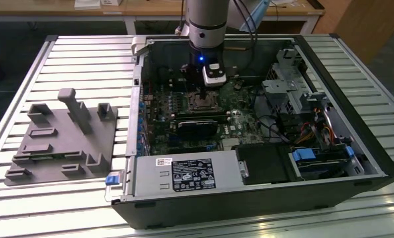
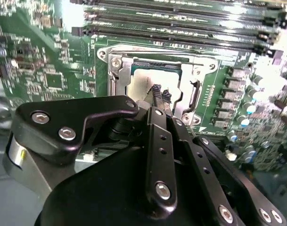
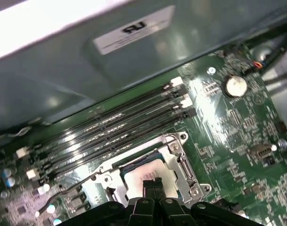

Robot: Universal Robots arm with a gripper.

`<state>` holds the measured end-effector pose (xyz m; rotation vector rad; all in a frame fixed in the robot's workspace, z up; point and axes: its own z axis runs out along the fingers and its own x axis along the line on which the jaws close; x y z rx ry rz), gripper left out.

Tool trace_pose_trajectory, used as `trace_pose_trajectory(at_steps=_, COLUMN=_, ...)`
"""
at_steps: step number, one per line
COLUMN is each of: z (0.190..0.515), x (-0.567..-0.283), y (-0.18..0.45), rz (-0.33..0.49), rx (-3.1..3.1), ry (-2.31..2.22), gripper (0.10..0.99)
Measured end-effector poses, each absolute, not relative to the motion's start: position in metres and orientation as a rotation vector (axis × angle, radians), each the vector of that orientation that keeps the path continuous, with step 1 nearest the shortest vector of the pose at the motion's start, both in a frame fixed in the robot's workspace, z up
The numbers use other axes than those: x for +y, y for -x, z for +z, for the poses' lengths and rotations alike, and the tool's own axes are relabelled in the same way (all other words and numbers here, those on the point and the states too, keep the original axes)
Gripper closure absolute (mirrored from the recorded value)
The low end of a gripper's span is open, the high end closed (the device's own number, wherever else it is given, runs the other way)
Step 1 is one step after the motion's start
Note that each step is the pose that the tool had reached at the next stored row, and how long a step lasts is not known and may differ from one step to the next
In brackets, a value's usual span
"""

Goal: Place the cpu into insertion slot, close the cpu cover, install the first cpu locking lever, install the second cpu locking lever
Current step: 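Close the cpu cover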

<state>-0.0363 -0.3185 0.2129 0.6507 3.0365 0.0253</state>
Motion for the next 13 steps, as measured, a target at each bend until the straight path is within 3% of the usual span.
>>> trace_pose_trajectory(at_steps=13, z=0.2126, x=-0.3185, y=0.0363, rz=0.032, rx=3.094, ry=-0.288, gripper=0.98)
